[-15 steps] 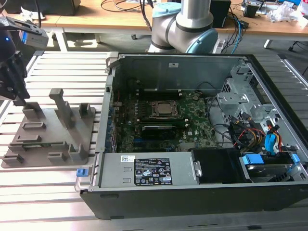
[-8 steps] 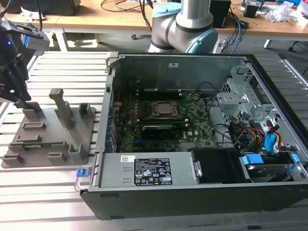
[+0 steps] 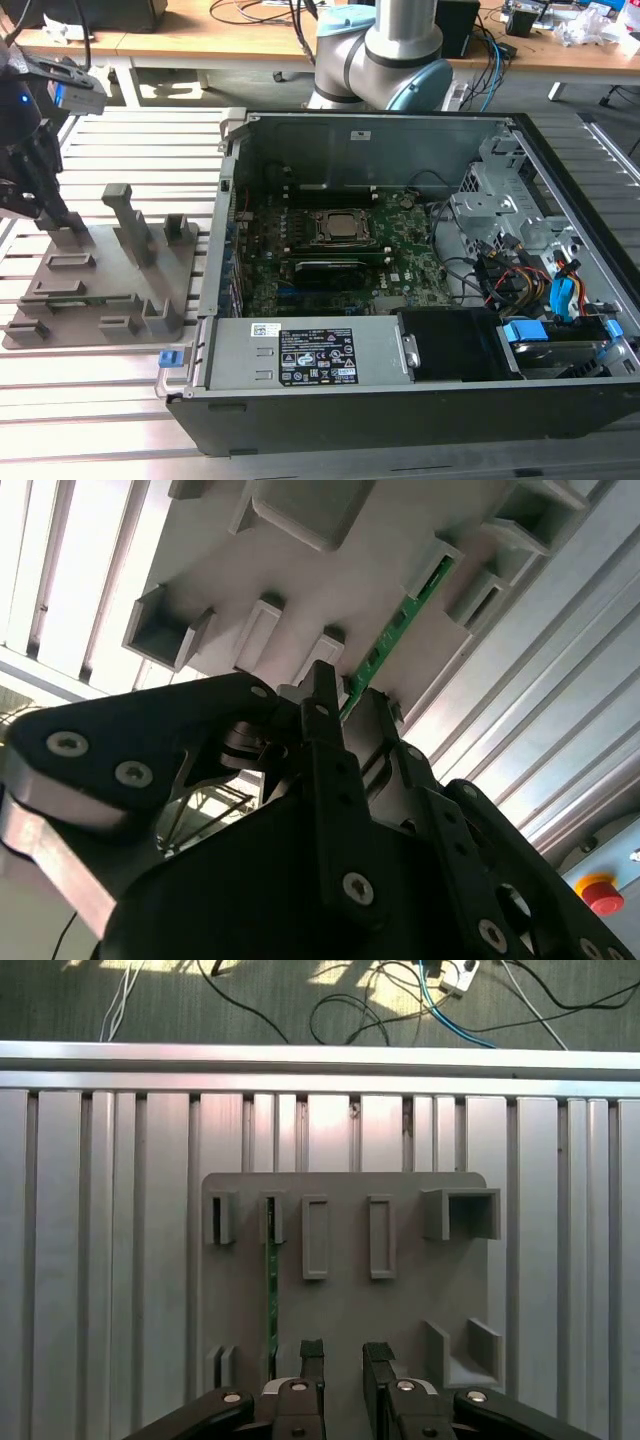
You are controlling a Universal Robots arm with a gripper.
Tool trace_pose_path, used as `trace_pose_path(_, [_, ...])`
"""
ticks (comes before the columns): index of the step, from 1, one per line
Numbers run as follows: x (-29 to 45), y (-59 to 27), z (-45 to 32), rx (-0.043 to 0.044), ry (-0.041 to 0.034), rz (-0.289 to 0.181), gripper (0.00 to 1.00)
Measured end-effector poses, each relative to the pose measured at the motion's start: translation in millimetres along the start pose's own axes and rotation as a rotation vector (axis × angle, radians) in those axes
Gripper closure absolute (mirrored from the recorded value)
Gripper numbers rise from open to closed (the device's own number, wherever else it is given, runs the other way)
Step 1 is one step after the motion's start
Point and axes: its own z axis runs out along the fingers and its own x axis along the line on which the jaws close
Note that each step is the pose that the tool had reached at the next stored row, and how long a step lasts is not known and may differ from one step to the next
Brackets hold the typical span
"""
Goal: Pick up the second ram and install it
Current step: 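Pick up the second ram and move it above second insertion slot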
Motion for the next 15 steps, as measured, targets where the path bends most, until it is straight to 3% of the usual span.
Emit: trace_pose_path(15, [0.3, -0.5, 15.7, 0.0, 0.0, 0.0, 0.7])
